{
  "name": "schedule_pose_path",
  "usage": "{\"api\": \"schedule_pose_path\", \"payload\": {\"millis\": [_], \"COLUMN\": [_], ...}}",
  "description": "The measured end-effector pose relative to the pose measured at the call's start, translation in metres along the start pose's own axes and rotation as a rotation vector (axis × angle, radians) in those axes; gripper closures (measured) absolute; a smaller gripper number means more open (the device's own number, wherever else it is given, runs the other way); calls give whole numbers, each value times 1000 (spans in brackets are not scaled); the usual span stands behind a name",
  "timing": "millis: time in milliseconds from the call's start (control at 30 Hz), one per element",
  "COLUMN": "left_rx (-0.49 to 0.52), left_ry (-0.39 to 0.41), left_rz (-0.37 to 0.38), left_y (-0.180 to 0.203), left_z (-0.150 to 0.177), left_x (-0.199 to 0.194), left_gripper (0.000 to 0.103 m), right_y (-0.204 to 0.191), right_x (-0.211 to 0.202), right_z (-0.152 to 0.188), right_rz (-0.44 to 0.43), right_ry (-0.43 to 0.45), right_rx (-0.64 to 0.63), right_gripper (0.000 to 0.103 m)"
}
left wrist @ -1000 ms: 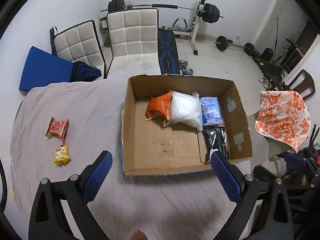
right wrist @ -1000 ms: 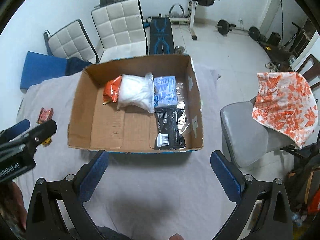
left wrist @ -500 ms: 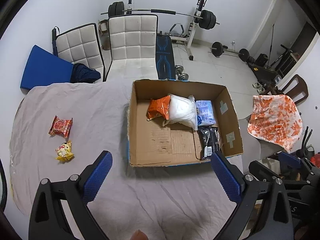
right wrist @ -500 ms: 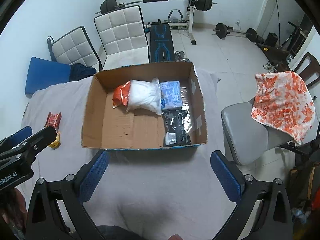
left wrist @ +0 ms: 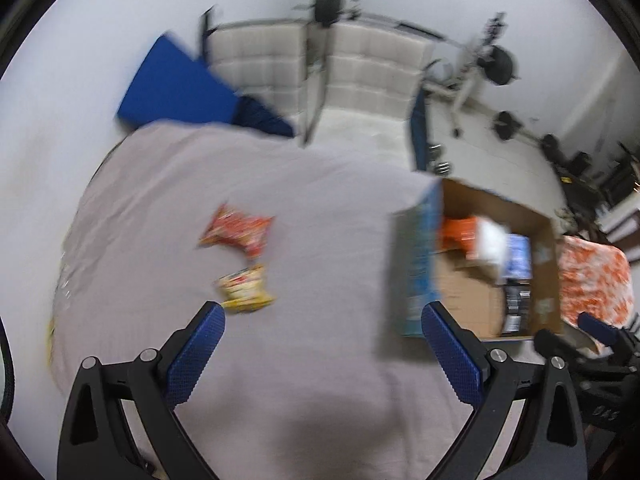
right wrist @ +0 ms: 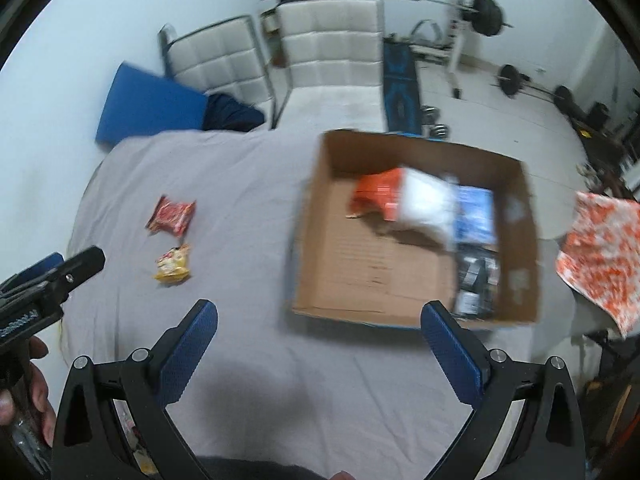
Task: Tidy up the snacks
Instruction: 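Grasp the yellow panda pack with the left tool while the right tool grasps the red-and-green pack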
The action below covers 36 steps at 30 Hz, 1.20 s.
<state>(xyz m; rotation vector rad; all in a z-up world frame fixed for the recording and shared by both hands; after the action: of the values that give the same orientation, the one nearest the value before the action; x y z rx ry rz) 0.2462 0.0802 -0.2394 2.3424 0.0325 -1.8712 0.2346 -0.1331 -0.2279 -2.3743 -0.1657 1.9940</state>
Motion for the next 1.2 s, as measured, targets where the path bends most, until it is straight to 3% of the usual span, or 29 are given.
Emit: {"api": "schedule_pose_path", "payload": {"millis": [133,300,433,700,733,800,900,1200], "left_rx": [-71,-169,-202,-187,-186,-193,-204,-312], "left_ry": [-85,-232,-314,-491,-500,-518,-532,-411], "left_rz": [-42,21,51,35,43,72,101,89], "left_y": [-54,-94,-101,-107,-107,-107,-110,-153], "left_z": [-2,-7,-15,-16,-16,-13,-7,-4], "left_x": [45,117,166,250,254,263,267,237], "left_gripper": [2,2,2,3,6,35,57,58], "right_y": [-49,-93,-118,-143,-147,-155,-171,-247], "right_x": [58,126,165,192,195,199,202,227], "right_z": [-21,-42,-57,-76,-79,-85,-93,-119], "right_rz": [-41,-55,-42,2,11,18,30,88], "right_ry": [-76,-163,-212,-266,-273,-289,-318,-360], "right_rx": [-35,-56,-73,-135,-155,-199,-289,-576], "right_gripper": [0,0,0,0,0,0,0,0]}}
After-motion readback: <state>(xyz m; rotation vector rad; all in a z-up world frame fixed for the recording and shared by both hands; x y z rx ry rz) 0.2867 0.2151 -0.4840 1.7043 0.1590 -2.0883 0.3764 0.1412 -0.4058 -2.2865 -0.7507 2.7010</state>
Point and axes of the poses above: each gripper's, at about its wrist camera, not at the fingertips, and x roughly the way its jaws point, y to its right, z to its underside, the point moved 7 cm from there along x, roughly the way its jaws point, and after that the axes turned 9 degrees about -y, right-handed, at the moved point
